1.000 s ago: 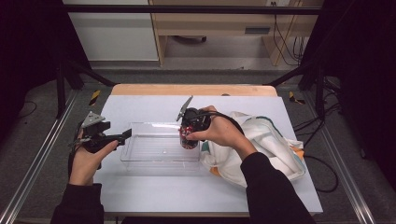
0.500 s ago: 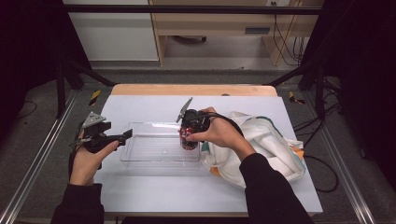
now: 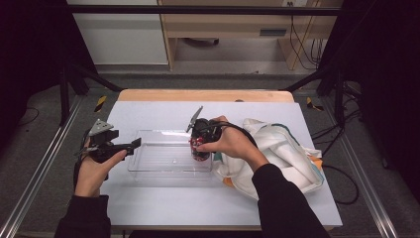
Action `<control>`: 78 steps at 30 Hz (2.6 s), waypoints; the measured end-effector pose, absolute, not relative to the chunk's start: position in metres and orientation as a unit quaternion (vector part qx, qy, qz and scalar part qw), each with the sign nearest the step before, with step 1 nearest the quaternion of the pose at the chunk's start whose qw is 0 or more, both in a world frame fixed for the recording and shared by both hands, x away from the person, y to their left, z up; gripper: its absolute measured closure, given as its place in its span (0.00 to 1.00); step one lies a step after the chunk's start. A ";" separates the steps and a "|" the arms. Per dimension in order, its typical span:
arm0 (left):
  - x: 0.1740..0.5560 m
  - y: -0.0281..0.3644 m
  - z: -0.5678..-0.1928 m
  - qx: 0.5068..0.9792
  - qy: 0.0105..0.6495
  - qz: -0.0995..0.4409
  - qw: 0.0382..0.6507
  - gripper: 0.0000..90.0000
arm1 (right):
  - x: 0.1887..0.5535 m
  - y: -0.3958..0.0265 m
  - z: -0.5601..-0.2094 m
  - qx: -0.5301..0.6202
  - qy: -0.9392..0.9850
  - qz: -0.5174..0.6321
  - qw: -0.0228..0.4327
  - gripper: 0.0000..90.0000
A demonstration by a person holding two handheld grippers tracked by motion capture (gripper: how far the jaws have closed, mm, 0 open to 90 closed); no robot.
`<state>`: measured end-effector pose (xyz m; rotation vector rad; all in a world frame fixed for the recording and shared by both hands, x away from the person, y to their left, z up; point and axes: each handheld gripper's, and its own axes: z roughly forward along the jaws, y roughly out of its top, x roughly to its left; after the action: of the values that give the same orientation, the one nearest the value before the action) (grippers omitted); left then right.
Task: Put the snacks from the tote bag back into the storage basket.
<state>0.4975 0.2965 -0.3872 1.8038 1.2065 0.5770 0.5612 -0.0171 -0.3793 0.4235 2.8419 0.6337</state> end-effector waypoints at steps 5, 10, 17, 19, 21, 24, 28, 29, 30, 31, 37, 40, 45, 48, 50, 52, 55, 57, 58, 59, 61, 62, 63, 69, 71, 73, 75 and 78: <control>0.498 0.295 -0.387 0.725 0.482 0.232 0.433 0.07 | 0.561 -0.016 -0.381 0.144 0.962 0.211 0.099 0.27; 0.498 0.295 -0.387 0.727 0.481 0.231 0.432 0.07 | 0.561 -0.015 -0.383 0.145 0.961 0.213 0.097 0.27; 0.498 0.296 -0.387 0.726 0.482 0.231 0.433 0.07 | 0.561 -0.015 -0.387 0.146 0.962 0.211 0.094 0.27; 0.498 0.295 -0.387 0.726 0.482 0.231 0.432 0.07 | 0.562 -0.016 -0.389 0.144 0.963 0.209 0.095 0.27; 0.498 0.295 -0.388 0.727 0.481 0.231 0.432 0.07 | 0.561 -0.016 -0.390 0.147 0.962 0.209 0.093 0.27; 0.498 0.295 -0.387 0.727 0.481 0.231 0.432 0.07 | 0.562 -0.016 -0.391 0.145 0.963 0.206 0.094 0.27; 0.498 0.295 -0.387 0.727 0.481 0.231 0.432 0.07 | 0.562 -0.016 -0.392 0.143 0.964 0.204 0.096 0.27; 0.498 0.295 -0.387 0.727 0.481 0.231 0.432 0.07 | 0.562 -0.015 -0.393 0.145 0.964 0.203 0.094 0.27; 0.498 0.295 -0.387 0.727 0.481 0.231 0.432 0.07 | 0.562 -0.015 -0.393 0.140 0.964 0.204 0.095 0.27; 0.498 0.295 -0.388 0.728 0.481 0.231 0.432 0.07 | 0.562 -0.015 -0.394 0.138 0.965 0.200 0.096 0.27; 0.498 0.295 -0.388 0.729 0.480 0.230 0.431 0.07 | 0.562 -0.013 -0.399 0.131 0.968 0.190 0.096 0.27; 0.498 0.295 -0.388 0.728 0.481 0.230 0.431 0.07 | 0.561 -0.013 -0.400 0.130 0.968 0.190 0.095 0.27; 0.498 0.295 -0.388 0.729 0.481 0.229 0.431 0.07 | 0.561 -0.013 -0.402 0.131 0.969 0.188 0.093 0.27; 0.498 0.295 -0.388 0.728 0.481 0.229 0.431 0.07 | 0.561 -0.013 -0.404 0.125 0.970 0.187 0.092 0.27; 0.498 0.295 -0.388 0.728 0.481 0.229 0.431 0.07 | 0.561 -0.012 -0.405 0.130 0.970 0.186 0.092 0.27; 0.498 0.295 -0.388 0.728 0.481 0.229 0.431 0.07 | 0.561 -0.012 -0.405 0.130 0.970 0.184 0.092 0.27; 0.498 0.295 -0.388 0.728 0.481 0.229 0.431 0.07 | 0.562 -0.012 -0.406 0.127 0.970 0.185 0.092 0.27; 0.498 0.295 -0.388 0.728 0.481 0.228 0.432 0.07 | 0.562 -0.012 -0.406 0.127 0.970 0.185 0.093 0.27; 0.498 0.296 -0.388 0.728 0.481 0.229 0.432 0.07 | 0.562 -0.012 -0.406 0.127 0.970 0.185 0.093 0.27; 0.498 0.296 -0.388 0.728 0.481 0.229 0.432 0.07 | 0.562 -0.012 -0.406 0.127 0.970 0.185 0.093 0.27; 0.498 0.295 -0.388 0.728 0.481 0.229 0.432 0.07 | 0.562 -0.012 -0.406 0.126 0.970 0.185 0.093 0.27; 0.498 0.295 -0.388 0.728 0.481 0.229 0.432 0.07 | 0.562 -0.012 -0.406 0.124 0.970 0.185 0.093 0.27; 0.498 0.295 -0.388 0.728 0.481 0.229 0.431 0.07 | 0.562 -0.012 -0.406 0.122 0.971 0.185 0.094 0.27; 0.498 0.295 -0.388 0.730 0.480 0.228 0.431 0.07 | 0.562 -0.012 -0.406 0.122 0.971 0.185 0.094 0.27; 0.498 0.295 -0.389 0.729 0.480 0.228 0.431 0.07 | 0.562 -0.012 -0.406 0.121 0.971 0.185 0.093 0.27; 0.498 0.295 -0.389 0.729 0.480 0.228 0.430 0.07 | 0.562 -0.012 -0.406 0.120 0.970 0.187 0.093 0.26; 0.499 0.296 -0.389 0.730 0.481 0.227 0.430 0.07 | 0.562 -0.013 -0.406 0.113 0.970 0.191 0.095 0.25; 0.499 0.296 -0.389 0.729 0.480 0.227 0.431 0.07 | 0.561 -0.013 -0.403 0.122 0.966 0.208 0.091 0.19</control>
<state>0.4987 0.2958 -0.3891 1.8193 1.1984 0.5665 0.5608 -0.0127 -0.4026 0.3612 2.8708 0.6166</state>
